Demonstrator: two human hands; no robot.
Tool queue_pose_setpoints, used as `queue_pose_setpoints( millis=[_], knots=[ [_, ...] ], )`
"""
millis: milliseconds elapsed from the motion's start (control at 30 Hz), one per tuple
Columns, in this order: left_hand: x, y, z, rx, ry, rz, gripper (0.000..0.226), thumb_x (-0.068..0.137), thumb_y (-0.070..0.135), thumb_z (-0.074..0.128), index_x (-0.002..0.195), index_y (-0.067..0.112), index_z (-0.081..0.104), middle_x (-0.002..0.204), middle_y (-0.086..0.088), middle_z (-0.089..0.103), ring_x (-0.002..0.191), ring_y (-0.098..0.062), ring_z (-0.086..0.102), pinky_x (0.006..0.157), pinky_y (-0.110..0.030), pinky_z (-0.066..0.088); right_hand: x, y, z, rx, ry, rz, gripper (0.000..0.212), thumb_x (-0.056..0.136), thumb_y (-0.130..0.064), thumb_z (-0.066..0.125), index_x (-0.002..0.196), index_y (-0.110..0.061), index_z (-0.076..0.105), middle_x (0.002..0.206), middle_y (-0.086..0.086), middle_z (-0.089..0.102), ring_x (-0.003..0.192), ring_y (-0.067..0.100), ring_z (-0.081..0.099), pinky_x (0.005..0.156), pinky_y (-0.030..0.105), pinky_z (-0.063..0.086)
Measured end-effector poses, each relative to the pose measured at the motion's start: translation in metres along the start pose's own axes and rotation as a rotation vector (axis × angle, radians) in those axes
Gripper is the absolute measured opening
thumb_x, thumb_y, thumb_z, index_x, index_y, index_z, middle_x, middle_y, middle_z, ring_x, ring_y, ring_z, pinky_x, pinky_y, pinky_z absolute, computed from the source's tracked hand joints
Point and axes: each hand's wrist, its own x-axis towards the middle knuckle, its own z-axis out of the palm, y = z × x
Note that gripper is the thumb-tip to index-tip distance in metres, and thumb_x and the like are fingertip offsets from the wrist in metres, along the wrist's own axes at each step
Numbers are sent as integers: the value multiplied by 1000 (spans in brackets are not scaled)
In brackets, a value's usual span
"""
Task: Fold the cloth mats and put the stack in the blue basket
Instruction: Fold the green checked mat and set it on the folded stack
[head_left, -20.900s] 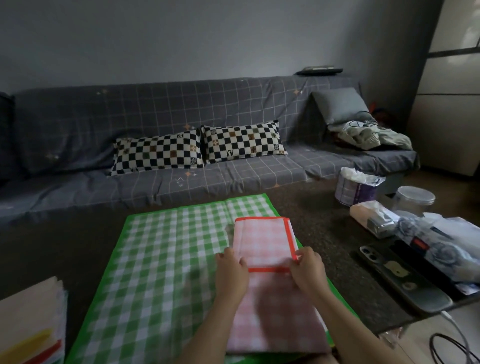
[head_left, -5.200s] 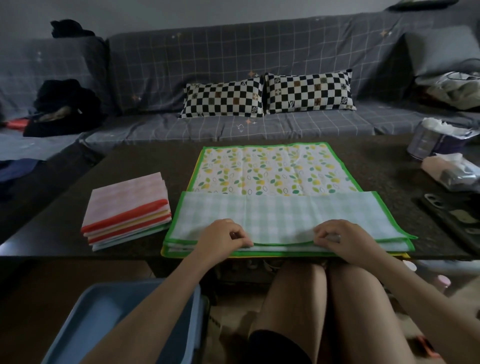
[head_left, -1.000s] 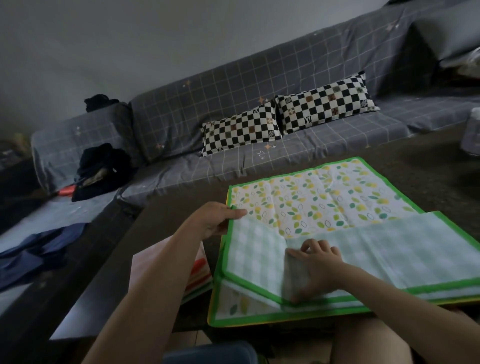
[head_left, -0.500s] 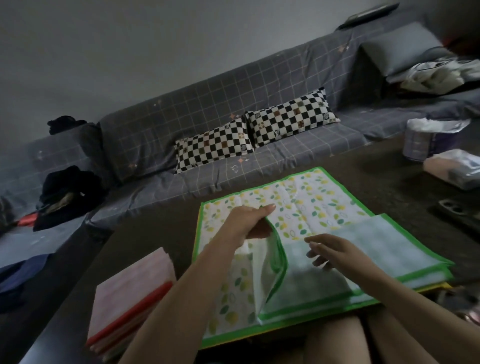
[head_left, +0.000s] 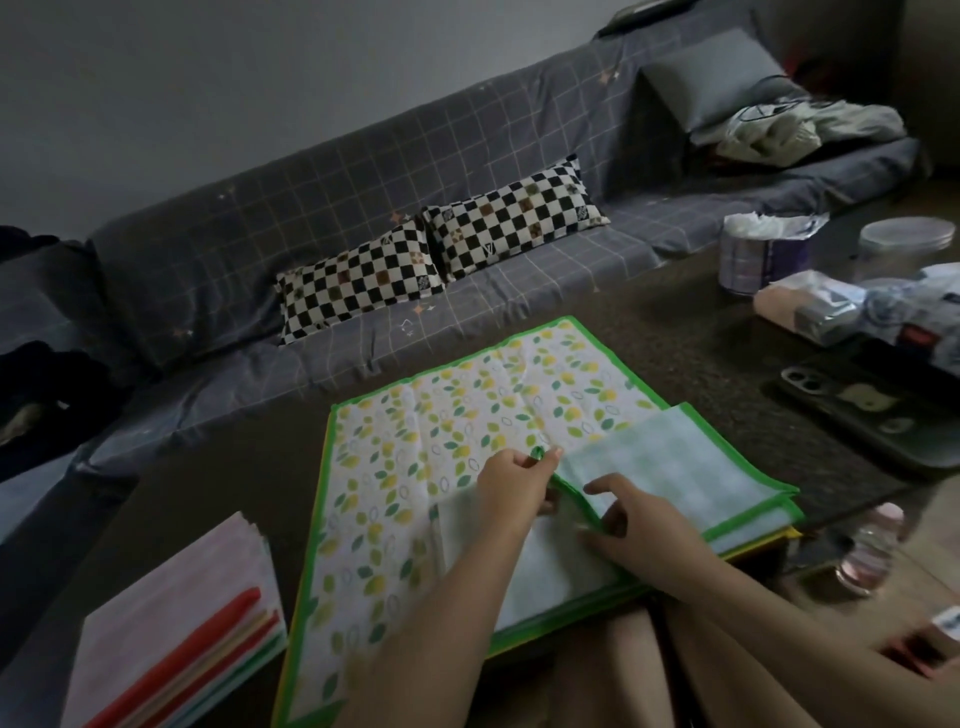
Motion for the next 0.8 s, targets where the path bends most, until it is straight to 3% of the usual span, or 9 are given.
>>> queue_pose_setpoints(
  millis=[67, 133, 200, 267, 367, 467, 667, 800],
  knots=[
    [-1, -6, 0, -23, -6, 17, 36, 86, 43, 66, 85, 7, 59, 68, -4, 65, 52, -13, 63, 53, -25, 56, -1, 0, 4, -51, 11, -39, 45, 83, -39, 65, 122, -37, 44, 92, -9, 63, 85, 9, 61, 77, 27, 52],
    [-2, -14, -3, -10, 29, 118, 27, 88, 37, 64, 91, 10, 63, 76, -3, 66, 62, -14, 63, 57, -23, 54, -3, 0, 6, -101, 37, -83, 38, 86, -38, 61, 121, -37, 47, 98, -7, 65, 89, 12, 61, 78, 28, 51],
    [1, -26, -11, 165, 102, 308, 16, 89, 31, 63, 93, 17, 67, 94, 3, 64, 83, -10, 60, 73, -18, 49, -3, 2, 11, -147, 81, -122, 32, 88, -40, 56, 119, -36, 51, 101, -4, 64, 91, 14, 61, 77, 27, 48],
    [6, -39, -20, 343, 110, 444, 25, 86, 40, 59, 100, 23, 71, 105, 7, 64, 99, -7, 55, 92, -24, 43, -4, 4, 15, -158, 110, -142, 27, 90, -41, 53, 117, -38, 55, 100, -5, 60, 91, 14, 59, 75, 25, 46],
    [9, -48, -32, 484, 10, 417, 49, 79, 56, 46, 114, 29, 68, 119, 10, 62, 115, -9, 52, 107, -38, 33, -5, 3, 21, -177, 143, -159, 26, 90, -39, 52, 116, -40, 56, 102, -7, 57, 96, 13, 57, 78, 25, 46],
    [5, -46, -37, 534, -10, 399, 39, 86, 46, 53, 121, 33, 62, 124, 11, 58, 119, -9, 47, 109, -36, 26, -2, 1, 18, -251, 170, -159, 28, 91, -35, 48, 118, -40, 55, 107, -7, 59, 105, 14, 52, 82, 26, 44],
    [-12, -44, -34, 414, -66, 331, 40, 87, 41, 56, 126, 32, 59, 125, 8, 52, 119, -11, 45, 109, -40, 33, 27, 10, -8, -364, 212, -92, 31, 85, -21, 49, 113, -33, 57, 107, 2, 61, 103, 24, 53, 83, 31, 40],
    [-24, -40, -20, 375, -84, 321, 38, 90, 37, 56, 127, 29, 58, 115, 10, 54, 111, -12, 50, 106, -41, 37, 52, 26, -28, -440, 229, -77, 34, 81, -13, 50, 109, -29, 59, 107, 5, 60, 104, 27, 53, 84, 32, 38]
  ],
)
